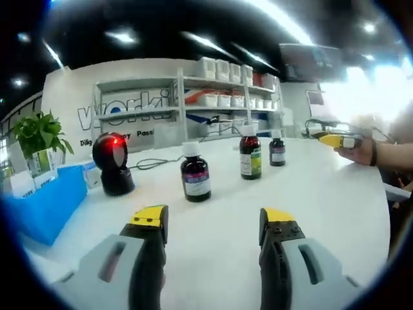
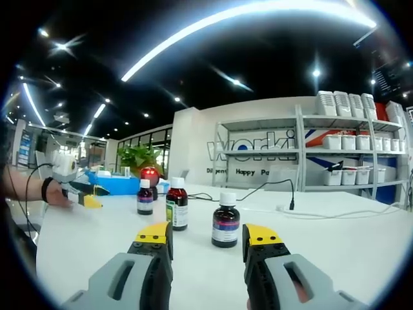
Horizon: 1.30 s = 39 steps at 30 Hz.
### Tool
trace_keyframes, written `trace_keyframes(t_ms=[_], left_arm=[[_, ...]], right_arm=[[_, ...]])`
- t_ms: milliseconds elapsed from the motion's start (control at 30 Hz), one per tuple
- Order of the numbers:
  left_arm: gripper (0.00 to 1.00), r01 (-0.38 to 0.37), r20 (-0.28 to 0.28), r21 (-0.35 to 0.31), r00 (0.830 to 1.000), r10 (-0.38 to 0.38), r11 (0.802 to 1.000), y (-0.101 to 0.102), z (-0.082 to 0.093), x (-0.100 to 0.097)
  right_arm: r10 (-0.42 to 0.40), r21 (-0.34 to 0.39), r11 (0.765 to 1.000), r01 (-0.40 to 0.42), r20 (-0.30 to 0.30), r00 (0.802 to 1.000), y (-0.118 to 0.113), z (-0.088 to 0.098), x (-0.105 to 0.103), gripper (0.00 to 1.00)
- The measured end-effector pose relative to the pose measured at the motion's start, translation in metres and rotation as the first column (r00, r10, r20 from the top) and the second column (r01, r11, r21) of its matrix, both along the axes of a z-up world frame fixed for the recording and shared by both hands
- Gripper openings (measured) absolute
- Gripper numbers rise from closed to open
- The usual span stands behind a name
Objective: Rotate the medicine bottle to make it face forward pick up the medicine bottle inspect the drug traceability code place the medicine on the table
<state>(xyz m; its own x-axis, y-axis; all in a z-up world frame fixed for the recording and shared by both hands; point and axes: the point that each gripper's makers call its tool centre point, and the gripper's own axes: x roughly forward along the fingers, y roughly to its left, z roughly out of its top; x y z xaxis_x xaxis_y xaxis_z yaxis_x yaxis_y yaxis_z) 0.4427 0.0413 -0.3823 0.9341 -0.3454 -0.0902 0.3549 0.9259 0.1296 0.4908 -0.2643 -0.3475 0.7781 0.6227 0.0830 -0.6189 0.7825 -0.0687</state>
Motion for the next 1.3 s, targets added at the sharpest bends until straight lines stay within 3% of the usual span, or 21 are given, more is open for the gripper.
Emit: trace_keyframes(t_ms=[267,467,700,900,1300], left_arm=[[0.41,0.05,0.112,-0.037,0.993,-0.045,0.998,-0.004,0.02,-0.009],[0.48,0.049,0.14,-0.008,0.989,-0.048,0.999,-0.005,0.024,-0.012],[0.49,0.024,0.153,-0.078,0.988,-0.012,0.997,0.001,0.031,-0.013],[0.51,0.032,0.167,-0.09,0.986,-0.017,0.995,-0.003,0.035,-0.014],[0.5,0.012,0.14,-0.071,0.99,-0.002,0.997,0.002,0.028,-0.011]], right_arm=[[0.004,-0.006,1.0,-0.004,-0.001,1.0,0.001,-0.001,0.0,0.38],[0.001,-0.003,1.0,-0.001,-0.003,1.0,0.0,-0.001,0.0,0.38],[0.001,-0.011,1.0,-0.001,-0.004,1.0,0.001,-0.002,0.0,0.38],[0.001,-0.005,1.0,-0.001,-0.005,1.0,0.0,-0.001,0.0,0.38],[0.005,-0.004,1.0,-0.005,-0.004,1.0,0.001,-0.001,-0.001,0.37]])
